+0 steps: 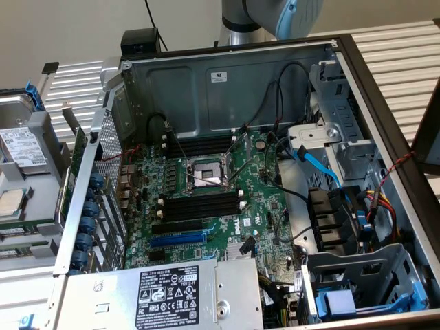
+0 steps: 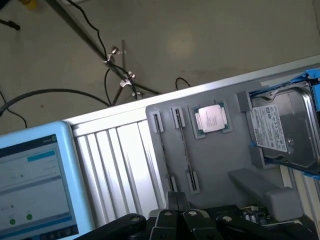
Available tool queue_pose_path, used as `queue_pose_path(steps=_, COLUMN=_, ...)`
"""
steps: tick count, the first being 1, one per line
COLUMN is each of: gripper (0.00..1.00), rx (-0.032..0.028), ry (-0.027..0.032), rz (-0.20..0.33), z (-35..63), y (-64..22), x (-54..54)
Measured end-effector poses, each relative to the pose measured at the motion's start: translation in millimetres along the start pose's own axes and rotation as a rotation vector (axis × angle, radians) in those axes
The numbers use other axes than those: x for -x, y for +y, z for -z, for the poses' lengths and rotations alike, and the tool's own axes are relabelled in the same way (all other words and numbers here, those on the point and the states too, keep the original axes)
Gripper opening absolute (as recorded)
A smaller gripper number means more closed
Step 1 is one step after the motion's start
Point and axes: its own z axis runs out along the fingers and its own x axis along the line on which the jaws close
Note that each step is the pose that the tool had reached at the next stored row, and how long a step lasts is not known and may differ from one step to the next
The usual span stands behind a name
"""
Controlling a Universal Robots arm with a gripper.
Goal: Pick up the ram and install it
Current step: 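Pick up the ram and move it above insertion slot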
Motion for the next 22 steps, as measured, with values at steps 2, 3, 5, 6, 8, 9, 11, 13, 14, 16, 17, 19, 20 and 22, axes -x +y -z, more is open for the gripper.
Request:
queue_pose_path(steps=2, gripper=0.11, rx=0.0, ry=0.0001, rz=0.008, z=0.0, y=0.1, x=0.0)
queue_pose_path(steps=3, gripper=0.11, rx=0.0, ry=0.0001, rz=0.008, z=0.0, y=0.1, x=0.0)
queue_pose_path(steps=5, gripper=0.11, rx=-0.0003, ry=0.0001, rz=0.008, z=-0.1, y=0.2, x=-0.1)
queue_pose_path(steps=6, gripper=0.11, rx=-0.0005, ry=0.0001, rz=0.01, z=-0.4, y=0.2, x=-0.1)
queue_pose_path(steps=8, gripper=0.11, rx=-0.0005, ry=0.0003, rz=0.029, z=-1.0, y=0.1, x=0.0)
queue_pose_path(steps=9, gripper=0.11, rx=-0.0005, ry=0.0005, rz=0.045, z=-1.4, y=0.1, x=0.0)
queue_pose_path(steps=11, gripper=0.11, rx=-0.0006, ry=0.0008, rz=0.081, z=-2.0, y=0.1, x=0.0)
queue_pose_path(steps=13, gripper=0.11, rx=-0.0007, ry=0.0011, rz=0.113, z=-2.9, y=0.1, x=0.0)
queue_pose_path(steps=14, gripper=0.11, rx=-0.0012, ry=0.0011, rz=0.121, z=-3.7, y=0.1, x=0.0)
queue_pose_path(steps=16, gripper=0.11, rx=-0.0019, ry=0.0011, rz=0.13, z=-5.8, y=0.1, x=0.0)
queue_pose_path(steps=17, gripper=0.11, rx=-0.002, ry=0.0011, rz=0.131, z=-6.9, y=0.1, x=0.0)
queue_pose_path(steps=19, gripper=0.11, rx=-0.002, ry=0.0012, rz=0.132, z=-8.3, y=0.0, x=0.0)
queue_pose_path(steps=20, gripper=0.11, rx=-0.0019, ry=0.0013, rz=0.133, z=-8.4, y=0.0, x=0.0)
queue_pose_path(steps=22, gripper=0.11, rx=-0.0022, ry=0.001, rz=0.134, z=-9.3, y=0.0, x=0.0)
